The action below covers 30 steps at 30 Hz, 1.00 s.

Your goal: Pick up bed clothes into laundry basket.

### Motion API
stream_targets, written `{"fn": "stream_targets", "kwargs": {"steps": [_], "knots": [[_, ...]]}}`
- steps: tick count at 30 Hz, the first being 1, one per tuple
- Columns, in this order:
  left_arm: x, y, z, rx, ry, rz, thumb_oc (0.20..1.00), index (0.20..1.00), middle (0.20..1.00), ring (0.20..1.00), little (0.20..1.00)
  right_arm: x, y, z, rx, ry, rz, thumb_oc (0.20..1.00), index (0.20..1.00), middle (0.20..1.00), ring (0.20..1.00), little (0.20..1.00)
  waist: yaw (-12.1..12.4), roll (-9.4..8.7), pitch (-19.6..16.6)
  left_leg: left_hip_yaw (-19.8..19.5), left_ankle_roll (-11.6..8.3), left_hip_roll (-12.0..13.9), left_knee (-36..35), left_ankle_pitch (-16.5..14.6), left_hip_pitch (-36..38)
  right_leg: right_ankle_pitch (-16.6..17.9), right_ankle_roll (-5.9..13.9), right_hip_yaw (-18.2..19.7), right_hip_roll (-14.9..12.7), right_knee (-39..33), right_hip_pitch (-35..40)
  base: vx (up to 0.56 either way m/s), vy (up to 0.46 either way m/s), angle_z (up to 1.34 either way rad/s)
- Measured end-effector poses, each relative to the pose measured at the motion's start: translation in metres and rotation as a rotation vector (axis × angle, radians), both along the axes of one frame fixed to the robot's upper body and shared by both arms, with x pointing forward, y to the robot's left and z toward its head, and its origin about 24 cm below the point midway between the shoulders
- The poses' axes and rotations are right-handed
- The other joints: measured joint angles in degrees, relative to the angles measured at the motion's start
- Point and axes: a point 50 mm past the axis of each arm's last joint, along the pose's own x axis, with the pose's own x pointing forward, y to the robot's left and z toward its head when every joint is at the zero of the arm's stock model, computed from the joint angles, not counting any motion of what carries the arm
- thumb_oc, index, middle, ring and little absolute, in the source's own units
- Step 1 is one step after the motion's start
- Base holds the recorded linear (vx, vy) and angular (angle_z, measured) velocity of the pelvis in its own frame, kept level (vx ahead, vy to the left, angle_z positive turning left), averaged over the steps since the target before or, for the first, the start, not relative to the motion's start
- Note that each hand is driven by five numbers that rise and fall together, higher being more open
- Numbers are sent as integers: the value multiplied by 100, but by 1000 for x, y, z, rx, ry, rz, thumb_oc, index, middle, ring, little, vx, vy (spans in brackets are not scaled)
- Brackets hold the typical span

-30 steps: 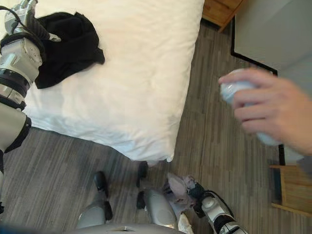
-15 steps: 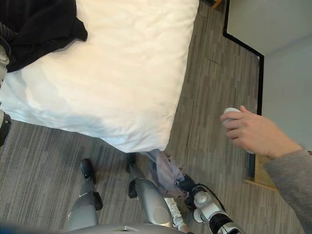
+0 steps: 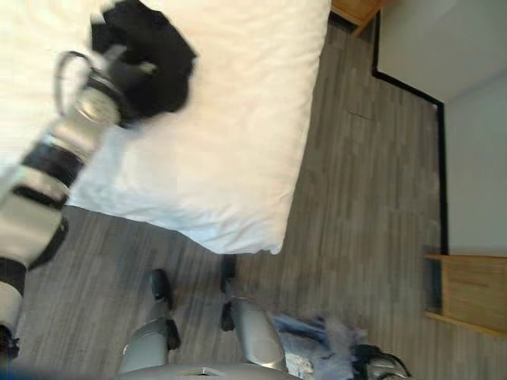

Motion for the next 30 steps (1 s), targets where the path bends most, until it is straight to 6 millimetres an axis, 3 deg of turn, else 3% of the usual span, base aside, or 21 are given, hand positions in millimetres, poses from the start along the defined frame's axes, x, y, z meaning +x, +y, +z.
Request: {"fn": "stream_targets", "kwargs": {"steps": [1, 2, 3, 4, 5, 8, 9, 10, 12, 16, 19, 21, 23, 26, 30], "knots": [[-39, -12, -35, -76, 109, -182, 200, 200, 200, 200, 200, -7, -28, 16, -65, -50, -93, 200, 200, 200, 200, 200, 95, 290, 34, -144, -74, -29, -5, -76, 184, -75, -33, -24, -4, -1, 213, 21, 26, 6], [-54, -12, -52, -131, 192, -233, 200, 200, 200, 200, 200, -10, -38, 22, -89, -70, -131, 200, 200, 200, 200, 200, 158, 408, 43, -195, -67, -47, -7, -100, 269, -126, -47, -71, -37, -1, 302, 96, 16, 9], [-78, -3, -74, -251, 314, -279, 200, 200, 200, 200, 200, -10, -53, 34, -126, -136, -202, 200, 200, 200, 200, 200, 159, 513, 56, -224, -78, -65, -9, -139, 455, -241, -111, -75, -12, -2, 481, 34, -10, 15], [-93, 12, -98, -359, 431, -248, 200, 200, 200, 200, 200, -1, -63, 45, -173, -192, -204, 200, 200, 200, 200, 200, 272, 666, 48, -276, -124, -40, -39, -184, 604, -314, -99, -100, -11, -7, 653, 105, -13, 7], [-101, 26, -114, -427, 497, -188, 200, 200, 200, 200, 200, 3, -67, 51, -205, -235, -185, 200, 200, 200, 200, 200, 328, 694, 54, -292, -138, -7, -37, -193, 679, -338, -108, -86, 13, -7, 737, 67, -15, 20], [-123, 70, -126, -518, 523, -16, 200, 200, 200, 200, 200, 50, -61, 74, -274, -454, -102, 200, 200, 200, 200, 200, 452, 796, 32, -459, -124, 68, -39, -199, 823, -461, -142, -162, 89, -22, 934, 82, -9, 9], [-125, 74, -128, -529, 521, 6, 200, 200, 200, 200, 200, 53, -60, 79, -290, -481, -85, 200, 200, 200, 200, 200, 455, 796, 31, -462, -125, 73, -40, -200, 857, -469, -152, -159, 95, -35, 961, 16, -5, 8], [-133, 86, -131, -567, 516, 64, 200, 200, 200, 200, 200, 72, -51, 95, -326, -574, -10, 200, 200, 200, 200, 200, 485, 817, 20, -485, -125, 95, -40, -201, 940, -470, -152, -155, 116, -33, 1050, 0, 0, 0], [-142, 99, -132, -640, 500, 127, 200, 200, 200, 200, 200, 89, -35, 117, -390, -704, 128, 200, 200, 200, 200, 200, 479, 812, -62, -592, -125, 106, -40, -201, 988, -482, -147, -190, 136, -36, 1131, 32, -21, 12], [-160, 107, -143, -817, 443, 236, 200, 200, 200, 200, 200, 103, 5, 152, -464, -893, 280, 200, 200, 200, 200, 200, 576, 796, -255, -588, -122, 114, -39, -199, 1108, -482, -146, -157, 150, -36, 1236, 3, -13, 0], [-170, 107, -154, -850, 472, 273, 200, 200, 200, 200, 200, 109, 19, 154, -468, -909, 341, 200, 200, 200, 200, 200, 645, 715, -554, -587, -121, 106, -39, -198, 1116, -493, -154, -168, 140, -32, 1253, -6, -6, -2], [-178, 103, -164, -902, 482, 309, 200, 200, 200, 200, 200, 114, 48, 164, -393, -998, 449, 200, 200, 200, 200, 200, 679, 723, -697, -560, -107, 95, -39, -190, 1183, -493, -157, -138, 131, -32, 1309, -13, -16, -6], [-180, 97, -168, -937, 489, 310, 200, 200, 200, 200, 200, 119, 76, 161, -272, -1059, 522, 200, 200, 200, 200, 200, 689, 704, -792, -570, -92, 89, -38, -179, 1269, -491, -151, -158, 127, -31, 1397, -36, -36, 6], [-177, 76, -184, -972, 541, 308, 200, 200, 200, 200, 200, 120, 124, 139, 84, -1104, 566, 200, 200, 200, 200, 200, 763, 751, -956, -721, -69, 70, -39, -173, 1396, -542, -169, -315, 102, -30, 1621, -19, -24, 23], [-180, 64, -196, -984, 614, 298, 200, 200, 200, 200, 200, 120, 147, 132, 268, -1123, 565, 200, 200, 200, 200, 200, 922, 874, -1024, -759, -81, 56, -40, -182, 1468, -554, -166, -373, 83, -30, 1721, -2, -26, 11]]}}
